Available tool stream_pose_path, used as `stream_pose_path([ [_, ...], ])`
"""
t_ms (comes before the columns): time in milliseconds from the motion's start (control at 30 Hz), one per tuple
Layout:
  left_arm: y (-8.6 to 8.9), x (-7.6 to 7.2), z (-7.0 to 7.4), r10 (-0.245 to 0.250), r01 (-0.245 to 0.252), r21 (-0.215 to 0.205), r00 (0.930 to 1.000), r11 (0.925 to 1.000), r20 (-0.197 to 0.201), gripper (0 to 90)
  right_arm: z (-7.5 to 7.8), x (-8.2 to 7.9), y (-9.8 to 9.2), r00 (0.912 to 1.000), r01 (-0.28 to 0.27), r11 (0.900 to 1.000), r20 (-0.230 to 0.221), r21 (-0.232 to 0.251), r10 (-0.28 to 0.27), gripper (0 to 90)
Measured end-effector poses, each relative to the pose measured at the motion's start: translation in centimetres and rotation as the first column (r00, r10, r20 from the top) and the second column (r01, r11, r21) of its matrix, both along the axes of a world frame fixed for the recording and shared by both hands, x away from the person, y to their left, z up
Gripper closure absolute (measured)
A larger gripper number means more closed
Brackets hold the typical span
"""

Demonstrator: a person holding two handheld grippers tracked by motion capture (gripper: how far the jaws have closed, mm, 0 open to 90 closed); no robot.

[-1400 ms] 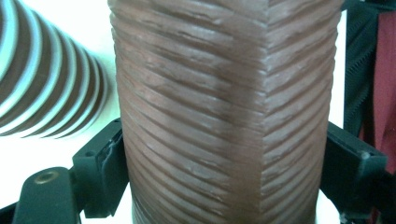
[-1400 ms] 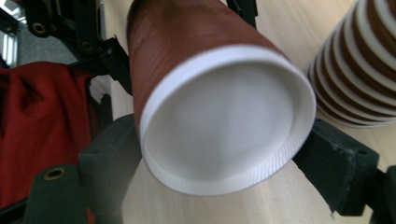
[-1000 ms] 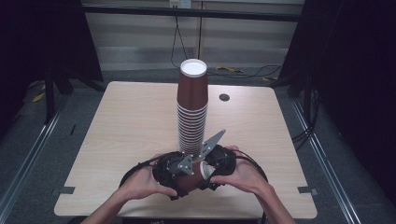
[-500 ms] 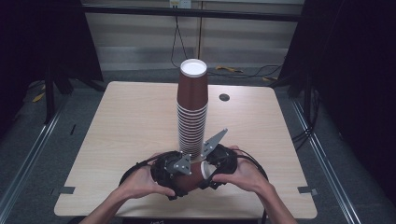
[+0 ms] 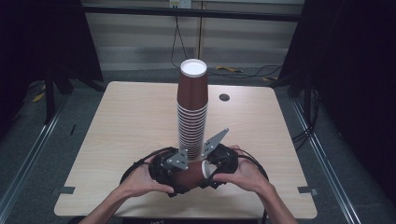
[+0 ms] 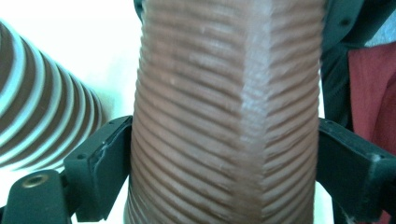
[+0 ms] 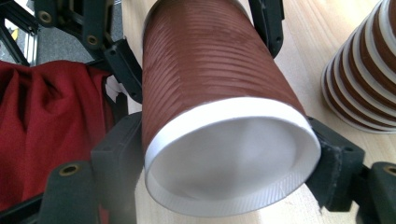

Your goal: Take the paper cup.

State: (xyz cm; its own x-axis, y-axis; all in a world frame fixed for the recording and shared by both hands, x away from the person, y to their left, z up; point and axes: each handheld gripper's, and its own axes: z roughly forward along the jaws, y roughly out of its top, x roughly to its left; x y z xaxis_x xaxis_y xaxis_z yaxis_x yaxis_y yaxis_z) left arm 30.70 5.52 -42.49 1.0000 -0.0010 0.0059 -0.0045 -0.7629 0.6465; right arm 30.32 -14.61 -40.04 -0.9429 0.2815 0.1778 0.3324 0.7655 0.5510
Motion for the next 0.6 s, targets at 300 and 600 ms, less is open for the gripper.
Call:
stream_pose_path([
  [300,1.2,0.3,1.0,0.035,-0.036,-0.111,0.9994,0.9931,-0.008,15.9,-0.3,0.2,-0.2,0.9999,0.015,1.0,0.005,0.002,-0.015,23.6],
  [600,3.2,0.9,1.9,0.131,-0.134,-0.222,0.991,0.9658,-0.026,15.8,0.2,0.4,-1.2,0.9962,0.067,0.997,0.053,0.036,-0.069,23.6],
])
